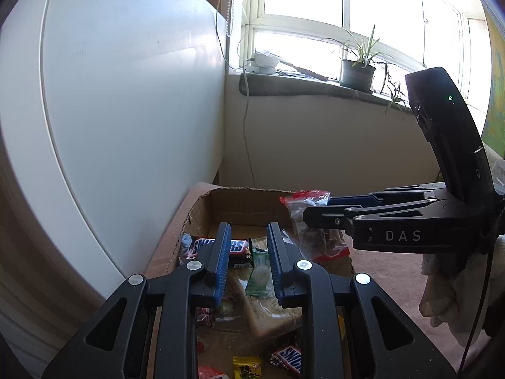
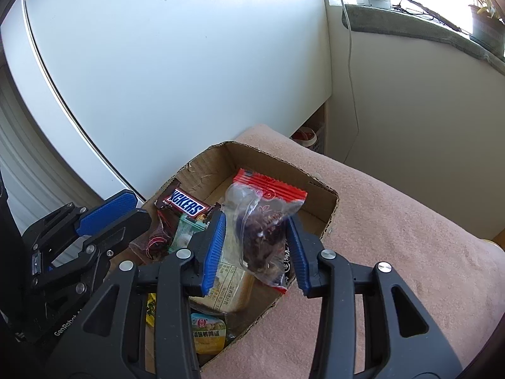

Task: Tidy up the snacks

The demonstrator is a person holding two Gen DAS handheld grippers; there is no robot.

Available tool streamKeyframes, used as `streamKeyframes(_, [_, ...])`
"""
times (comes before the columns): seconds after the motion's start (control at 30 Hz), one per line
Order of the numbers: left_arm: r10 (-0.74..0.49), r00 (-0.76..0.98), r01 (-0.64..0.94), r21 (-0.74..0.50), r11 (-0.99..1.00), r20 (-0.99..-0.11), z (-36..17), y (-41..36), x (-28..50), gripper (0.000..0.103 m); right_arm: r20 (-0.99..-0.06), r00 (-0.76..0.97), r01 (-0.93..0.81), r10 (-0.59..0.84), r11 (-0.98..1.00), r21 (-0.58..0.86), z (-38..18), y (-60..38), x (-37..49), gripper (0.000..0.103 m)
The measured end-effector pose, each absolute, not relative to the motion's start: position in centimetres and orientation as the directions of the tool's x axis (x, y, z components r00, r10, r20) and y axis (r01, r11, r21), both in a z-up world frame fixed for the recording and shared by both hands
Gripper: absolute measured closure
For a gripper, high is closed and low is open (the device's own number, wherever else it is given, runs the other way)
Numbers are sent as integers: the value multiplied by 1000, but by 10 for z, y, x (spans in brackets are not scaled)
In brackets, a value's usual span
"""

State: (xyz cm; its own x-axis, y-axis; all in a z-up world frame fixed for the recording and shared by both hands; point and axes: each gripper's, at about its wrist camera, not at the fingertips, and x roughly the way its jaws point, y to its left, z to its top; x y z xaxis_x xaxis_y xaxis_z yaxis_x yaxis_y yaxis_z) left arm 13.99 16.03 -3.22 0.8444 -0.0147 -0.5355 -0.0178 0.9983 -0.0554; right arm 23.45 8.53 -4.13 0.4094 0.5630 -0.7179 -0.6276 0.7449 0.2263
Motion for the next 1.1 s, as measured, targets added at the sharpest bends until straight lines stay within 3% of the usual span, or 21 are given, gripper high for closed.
streamKeyframes(0.17, [-2,850,-26,-46,999,-526,-30,159,135,81,-715,423,-624,557,751,216,-38,82,230,51])
streamKeyframes(0.43, [15,860,-37,-33,999,-509,-25,156,124,81,-712,441,-614,547,762,205,-33,74,222,51])
streamKeyframes(0.53, [23,866,-41,-25,999,-499,-23,153,118,74,-710,449,-617,542,763,192,-30,73,214,50])
streamKeyframes(0.67, [28,875,-47,-27,999,-484,-19,152,110,72,-702,466,-615,538,768,180,-26,69,206,48])
streamKeyframes(0.77, [38,882,-54,-21,998,-469,-17,151,101,56,-689,480,-613,543,769,180,-21,62,195,39])
streamKeyframes(0.93, [45,888,-75,-46,996,-458,-18,151,83,46,-678,505,-626,534,767,138,-12,55,171,33])
streamKeyframes(1.0, [46,887,-85,-64,994,-460,-20,152,76,42,-674,531,-624,513,775,98,-10,50,157,22])
streamKeyframes(1.1, [46,885,-99,-90,991,-464,-20,153,64,37,-662,566,-627,491,778,41,-7,43,133,21])
